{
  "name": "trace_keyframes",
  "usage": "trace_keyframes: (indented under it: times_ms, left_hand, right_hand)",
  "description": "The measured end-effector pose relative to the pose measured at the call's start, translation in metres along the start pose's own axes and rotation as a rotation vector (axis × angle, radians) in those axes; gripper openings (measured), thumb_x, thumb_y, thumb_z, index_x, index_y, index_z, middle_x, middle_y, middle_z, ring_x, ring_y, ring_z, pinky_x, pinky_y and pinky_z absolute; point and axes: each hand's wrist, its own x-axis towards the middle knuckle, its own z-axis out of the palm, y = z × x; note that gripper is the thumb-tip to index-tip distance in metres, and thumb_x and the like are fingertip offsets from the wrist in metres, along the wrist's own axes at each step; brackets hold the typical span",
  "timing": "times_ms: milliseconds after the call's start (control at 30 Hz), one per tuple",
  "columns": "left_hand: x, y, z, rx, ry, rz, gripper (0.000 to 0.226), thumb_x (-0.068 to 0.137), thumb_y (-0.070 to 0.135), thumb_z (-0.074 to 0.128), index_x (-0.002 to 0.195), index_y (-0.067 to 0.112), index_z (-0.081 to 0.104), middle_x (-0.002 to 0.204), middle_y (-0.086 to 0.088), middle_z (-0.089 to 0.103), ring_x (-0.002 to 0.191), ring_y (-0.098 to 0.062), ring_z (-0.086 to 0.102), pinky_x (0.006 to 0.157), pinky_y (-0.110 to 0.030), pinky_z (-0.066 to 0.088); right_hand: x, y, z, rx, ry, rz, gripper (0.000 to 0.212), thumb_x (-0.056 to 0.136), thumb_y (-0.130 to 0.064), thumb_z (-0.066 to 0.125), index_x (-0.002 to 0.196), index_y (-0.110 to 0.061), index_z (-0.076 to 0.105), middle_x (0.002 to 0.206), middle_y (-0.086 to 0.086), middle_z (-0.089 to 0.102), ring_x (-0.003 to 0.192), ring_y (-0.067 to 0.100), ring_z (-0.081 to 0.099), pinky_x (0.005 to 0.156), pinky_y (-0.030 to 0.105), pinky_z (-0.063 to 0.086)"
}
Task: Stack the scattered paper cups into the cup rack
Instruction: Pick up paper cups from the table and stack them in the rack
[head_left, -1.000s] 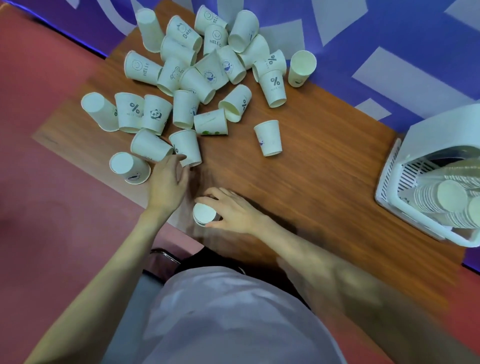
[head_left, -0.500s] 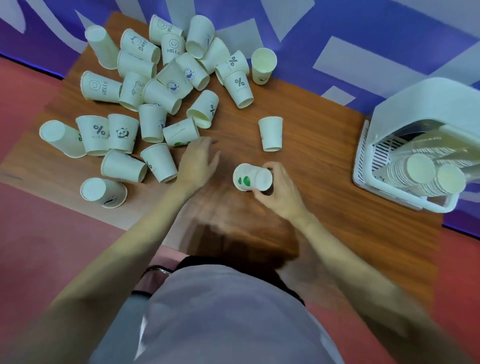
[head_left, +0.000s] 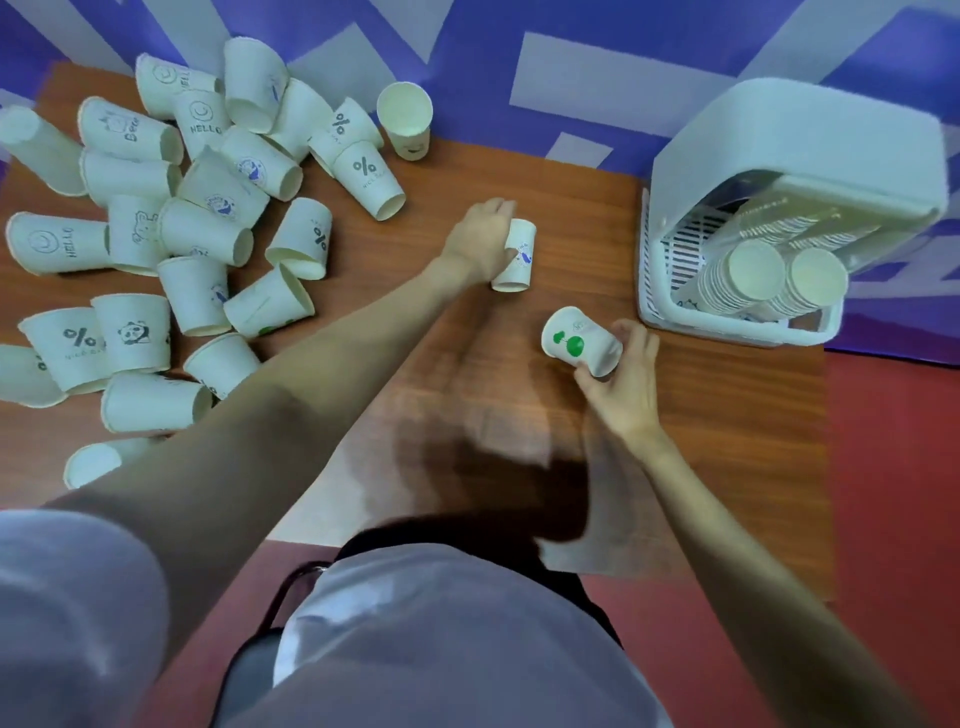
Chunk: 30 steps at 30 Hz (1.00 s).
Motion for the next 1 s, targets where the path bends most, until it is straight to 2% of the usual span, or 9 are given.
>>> trace_keyframes:
  times_ms: [133,233,333,433,633,733,833,900,1000]
  left_hand:
    - [0.009,0.011,0.010,0.080,-0.050,0.000,0.059,0.089,0.018,0.059,0.139,0.005,0.031,0.142,-0.016,0.039,0.128,-0.036,0.037,0.105,-0.047,0.036]
    - [0.004,0.015,0.018,0.092,0.005,0.002,0.046,0.088,0.013,0.058,0.129,0.004,0.040,0.131,-0.018,0.046,0.119,-0.037,0.042,0.097,-0.047,0.040]
    - [-0.009,0.017,0.022,0.038,0.094,0.024,0.030,0.087,0.007,0.055,0.116,0.002,0.048,0.117,-0.018,0.053,0.108,-0.036,0.047,0.089,-0.047,0.041]
    - [-0.024,0.020,0.024,-0.073,0.160,0.059,0.022,0.087,0.004,0.050,0.108,0.004,0.055,0.109,-0.015,0.059,0.103,-0.034,0.052,0.082,-0.045,0.044]
    - [-0.070,0.038,0.029,-0.178,0.287,0.109,0.022,0.087,0.003,0.056,0.107,0.005,0.065,0.106,-0.013,0.068,0.101,-0.032,0.059,0.084,-0.039,0.046]
    - [-0.096,0.049,0.033,-0.179,0.336,0.184,0.018,0.083,-0.002,0.059,0.099,0.001,0.067,0.097,-0.016,0.070,0.089,-0.036,0.061,0.078,-0.042,0.048]
    - [-0.119,0.061,0.039,-0.180,0.373,0.161,0.017,0.082,-0.002,0.061,0.096,0.003,0.069,0.094,-0.015,0.070,0.085,-0.036,0.062,0.074,-0.041,0.048]
    - [-0.132,0.068,0.045,-0.207,0.410,0.122,0.017,0.081,-0.002,0.063,0.095,0.004,0.070,0.093,-0.014,0.070,0.085,-0.035,0.063,0.073,-0.041,0.050]
    - [-0.148,0.081,0.053,-0.238,0.420,0.085,0.019,0.080,-0.004,0.065,0.095,0.006,0.070,0.094,-0.012,0.071,0.085,-0.034,0.063,0.073,-0.041,0.051]
  right_hand:
    - [-0.007,0.012,-0.007,-0.001,0.030,0.071,0.061,0.069,-0.008,0.073,0.121,-0.001,0.043,0.117,0.020,0.044,0.102,0.013,0.036,0.078,0.016,0.034]
    - [-0.014,0.021,-0.011,-0.034,0.010,0.118,0.061,0.070,-0.010,0.073,0.122,-0.001,0.042,0.119,0.019,0.044,0.105,0.016,0.037,0.084,0.031,0.041]
    - [-0.018,0.029,-0.018,-0.068,-0.049,0.177,0.066,0.071,-0.014,0.073,0.126,-0.004,0.040,0.121,0.015,0.041,0.109,0.028,0.046,0.084,0.037,0.045]
    - [-0.019,0.038,-0.024,-0.207,-0.165,0.183,0.072,0.073,-0.022,0.073,0.132,-0.005,0.037,0.121,0.016,0.042,0.112,0.035,0.047,0.094,0.042,0.044]
    - [-0.018,0.048,-0.028,-0.324,-0.301,0.232,0.086,0.074,-0.029,0.071,0.143,-0.012,0.024,0.125,0.018,0.042,0.116,0.037,0.044,0.099,0.044,0.039]
    - [-0.013,0.048,-0.030,-0.337,-0.283,0.128,0.090,0.080,-0.029,0.067,0.150,-0.026,0.011,0.129,0.018,0.033,0.119,0.036,0.037,0.106,0.044,0.034]
    - [-0.003,0.046,-0.034,-0.347,-0.308,-0.020,0.072,0.087,-0.023,0.063,0.148,-0.028,0.024,0.132,0.017,0.032,0.123,0.034,0.038,0.109,0.041,0.034]
    - [0.001,0.045,-0.037,-0.360,-0.312,-0.065,0.047,0.089,-0.017,0.060,0.134,-0.017,0.046,0.127,0.017,0.037,0.116,0.036,0.046,0.103,0.040,0.039]
    - [0.003,0.044,-0.045,-0.329,-0.307,-0.060,0.025,0.091,-0.011,0.057,0.115,-0.008,0.058,0.124,0.015,0.045,0.107,0.036,0.052,0.095,0.044,0.043]
